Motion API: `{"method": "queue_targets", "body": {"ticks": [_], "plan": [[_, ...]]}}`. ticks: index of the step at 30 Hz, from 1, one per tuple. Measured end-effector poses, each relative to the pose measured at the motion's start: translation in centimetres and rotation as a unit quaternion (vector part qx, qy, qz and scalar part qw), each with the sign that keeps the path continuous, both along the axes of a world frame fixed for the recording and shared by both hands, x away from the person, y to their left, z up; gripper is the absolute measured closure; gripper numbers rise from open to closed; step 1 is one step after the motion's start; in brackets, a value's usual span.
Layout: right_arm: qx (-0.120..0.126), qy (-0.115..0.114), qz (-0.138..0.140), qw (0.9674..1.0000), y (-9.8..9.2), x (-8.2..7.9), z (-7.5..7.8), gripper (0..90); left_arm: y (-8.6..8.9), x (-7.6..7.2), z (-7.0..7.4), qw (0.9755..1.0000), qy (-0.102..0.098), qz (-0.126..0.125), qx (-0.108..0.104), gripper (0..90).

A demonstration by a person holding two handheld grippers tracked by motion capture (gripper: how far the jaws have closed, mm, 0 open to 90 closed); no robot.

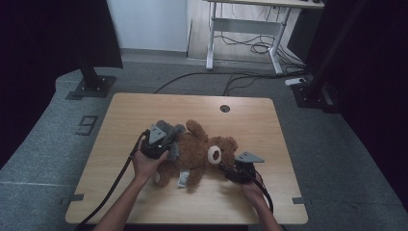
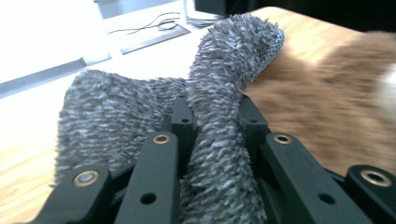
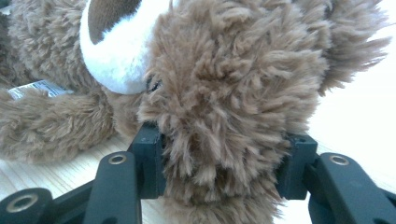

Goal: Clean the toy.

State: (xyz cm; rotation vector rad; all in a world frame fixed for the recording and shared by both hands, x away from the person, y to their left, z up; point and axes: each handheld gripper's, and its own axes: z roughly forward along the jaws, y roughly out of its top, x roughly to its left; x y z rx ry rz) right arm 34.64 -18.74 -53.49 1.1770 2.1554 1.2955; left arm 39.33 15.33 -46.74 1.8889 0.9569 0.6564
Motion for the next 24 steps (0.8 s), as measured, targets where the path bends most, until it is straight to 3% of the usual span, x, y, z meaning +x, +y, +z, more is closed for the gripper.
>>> {"method": "queue_targets", "body": {"ticks": [4, 9, 12, 14, 17, 20, 24], "plan": [[0.002, 0.0, 0.0, 1.0, 0.0, 0.0, 0.0, 47.0, 1.5, 1.2, -1.1, 0.9994, 0.026, 0.02, 0.01, 74.0], [0.003, 0.002, -0.002, 1.0, 0.0, 0.0, 0.0, 47.0, 4.4, 1.0, -1.4, 0.9974, 0.049, 0.053, -0.012, 74.0], [0.004, 0.002, -0.002, 1.0, 0.0, 0.0, 0.0, 47.0, 4.8, 0.2, -0.7, 0.9976, 0.043, 0.038, -0.038, 74.0], [0.005, 0.002, -0.001, 1.0, 0.0, 0.0, 0.0, 47.0, 3.7, -0.7, 0.3, 0.9982, 0.035, 0.011, -0.047, 74.1], [0.006, 0.002, 0.0, 1.0, -0.1, 0.0, -0.1, 47.0, 1.0, -2.0, 1.5, 0.9986, 0.018, -0.033, -0.037, 74.1], [0.007, 0.003, -0.001, 1.0, -0.1, 0.0, -0.1, 46.9, -2.9, -3.2, 2.2, 0.9956, 0.012, -0.085, -0.037, 74.1], [0.008, 0.003, -0.002, 1.0, -0.1, 0.0, -0.1, 46.8, -7.3, -3.2, 2.0, 0.9914, 0.023, -0.125, -0.033, 74.1]]}}
